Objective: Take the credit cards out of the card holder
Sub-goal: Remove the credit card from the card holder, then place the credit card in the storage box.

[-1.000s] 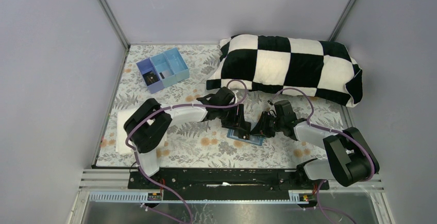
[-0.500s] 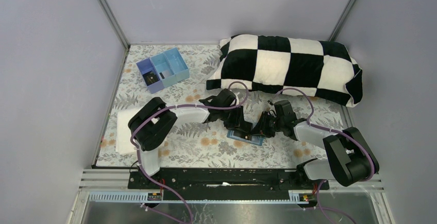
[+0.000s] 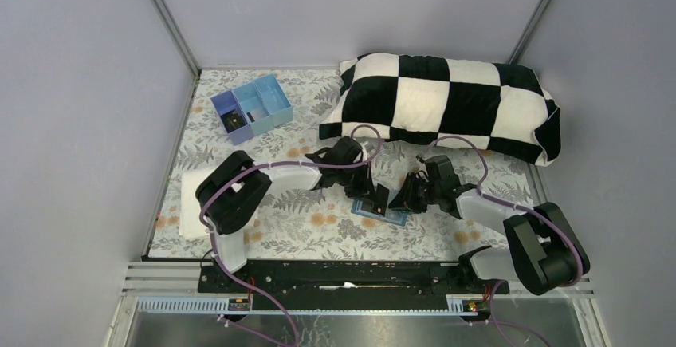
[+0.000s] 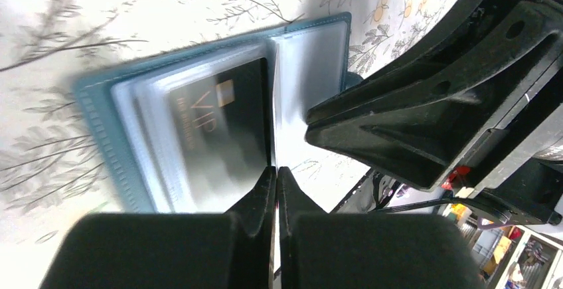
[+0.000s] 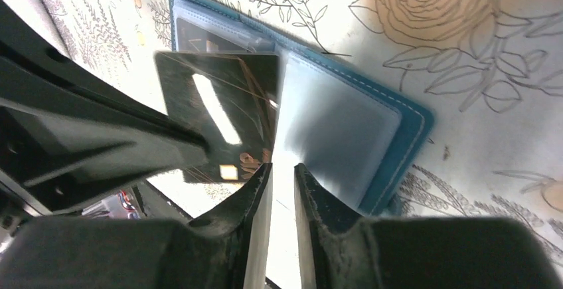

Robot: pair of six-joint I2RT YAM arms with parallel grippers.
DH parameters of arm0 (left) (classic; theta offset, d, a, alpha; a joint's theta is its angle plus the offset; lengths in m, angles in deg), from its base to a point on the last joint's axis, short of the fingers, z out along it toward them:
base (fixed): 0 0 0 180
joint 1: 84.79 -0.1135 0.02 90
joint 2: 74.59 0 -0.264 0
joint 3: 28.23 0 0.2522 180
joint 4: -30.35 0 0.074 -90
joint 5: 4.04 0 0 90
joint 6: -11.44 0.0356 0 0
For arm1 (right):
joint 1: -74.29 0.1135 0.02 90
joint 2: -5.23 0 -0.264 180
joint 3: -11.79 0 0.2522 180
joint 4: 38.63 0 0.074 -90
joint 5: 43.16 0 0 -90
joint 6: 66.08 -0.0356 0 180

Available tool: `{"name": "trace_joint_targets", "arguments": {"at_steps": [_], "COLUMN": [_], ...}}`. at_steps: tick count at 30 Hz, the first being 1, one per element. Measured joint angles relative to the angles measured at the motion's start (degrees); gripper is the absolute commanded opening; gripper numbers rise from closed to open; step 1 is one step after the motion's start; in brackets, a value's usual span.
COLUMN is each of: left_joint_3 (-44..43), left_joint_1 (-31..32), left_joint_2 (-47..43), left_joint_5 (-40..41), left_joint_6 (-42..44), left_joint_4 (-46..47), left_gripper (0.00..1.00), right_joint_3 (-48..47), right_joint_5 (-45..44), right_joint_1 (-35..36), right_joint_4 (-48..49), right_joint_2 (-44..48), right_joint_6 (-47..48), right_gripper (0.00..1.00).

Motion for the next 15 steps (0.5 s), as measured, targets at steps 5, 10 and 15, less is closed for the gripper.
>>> {"name": "trace_joint_targets", "arguments": {"at_steps": [5,10,15], "left_joint_3": [-0.68,-8.31,-15.56], "left_joint_1": [-4.33,-14.58,-30.27], "left_joint_2": [-3.96,-8.74,-15.04], "left_joint_5": [-0.44,-0.66,-0.7], "left_joint_6": [4.5,14.21,21.31], "left_joint_4": [-6.43,-20.72,-30.53], "left_gripper": [0.0,0.0,0.0], "right_joint_3": [-0.98,-5.01,-7.69], "right_joint_5": [-3.3,-7.3,-9.11], "right_joint_1": [0.0,0.0,0.0], "right_joint_4": [-6.32,-11.74,-13.68], "right_joint_2": [5.88,11.37,12.79], "right_joint_6": [0.39,1.05,1.4], "right_gripper": [0.62,0.69,0.71]}}
